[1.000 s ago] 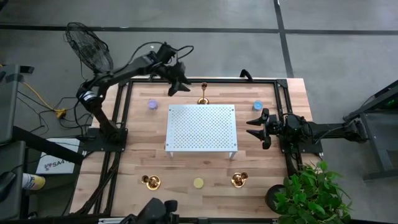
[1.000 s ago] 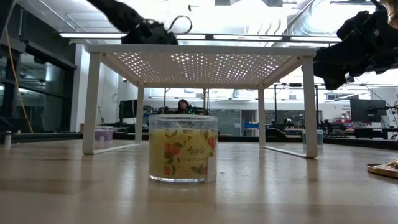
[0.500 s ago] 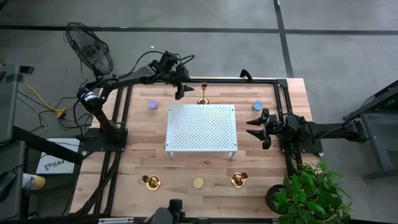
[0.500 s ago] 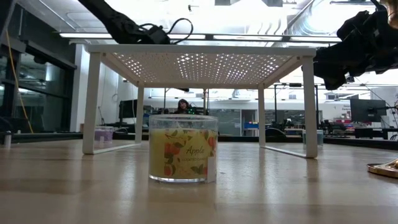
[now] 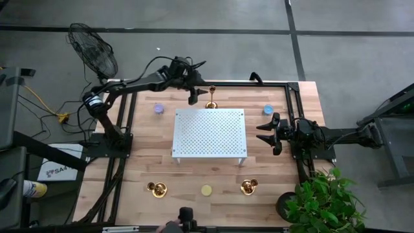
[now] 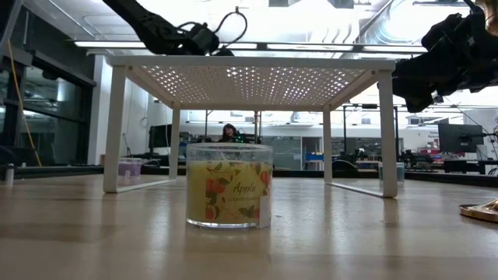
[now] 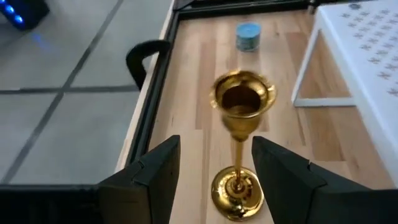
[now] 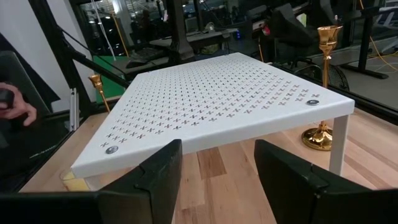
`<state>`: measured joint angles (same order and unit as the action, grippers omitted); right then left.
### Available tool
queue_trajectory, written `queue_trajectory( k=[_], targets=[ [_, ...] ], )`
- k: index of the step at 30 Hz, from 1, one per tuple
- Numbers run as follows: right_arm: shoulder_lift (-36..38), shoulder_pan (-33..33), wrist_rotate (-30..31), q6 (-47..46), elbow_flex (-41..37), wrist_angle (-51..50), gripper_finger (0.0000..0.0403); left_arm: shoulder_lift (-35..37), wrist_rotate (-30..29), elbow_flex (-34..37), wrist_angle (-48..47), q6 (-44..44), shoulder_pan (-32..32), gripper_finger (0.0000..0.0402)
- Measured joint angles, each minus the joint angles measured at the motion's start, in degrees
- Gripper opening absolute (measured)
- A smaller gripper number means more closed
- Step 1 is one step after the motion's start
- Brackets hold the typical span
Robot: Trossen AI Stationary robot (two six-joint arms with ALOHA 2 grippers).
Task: Pick & Place candle stick holders
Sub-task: Put the top gold candle holder on the shelf
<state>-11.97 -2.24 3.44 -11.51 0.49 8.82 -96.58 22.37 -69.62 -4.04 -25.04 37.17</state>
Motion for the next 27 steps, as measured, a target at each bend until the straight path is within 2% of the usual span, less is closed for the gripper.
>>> queue_trajectory(
  k=[5, 15, 27],
  targets=[
    [0.0, 0.0, 0.0, 0.0, 0.0, 0.0, 0.0197, -2.9, 5.5, 0.1, 0.8, 1.2, 0.3, 0.0195],
    [0.0, 0.0, 0.0, 0.0, 0.0, 0.0, 0.0197, -7.1, 11.1, 0.1, 7.0, 3.4, 0.3, 0.0195],
    [0.0, 0.0, 0.0, 0.0, 0.0, 0.0, 0.0197, -7.6, 11.4, 0.1, 12.0, 6.1, 0.3, 0.0195]
  ],
)
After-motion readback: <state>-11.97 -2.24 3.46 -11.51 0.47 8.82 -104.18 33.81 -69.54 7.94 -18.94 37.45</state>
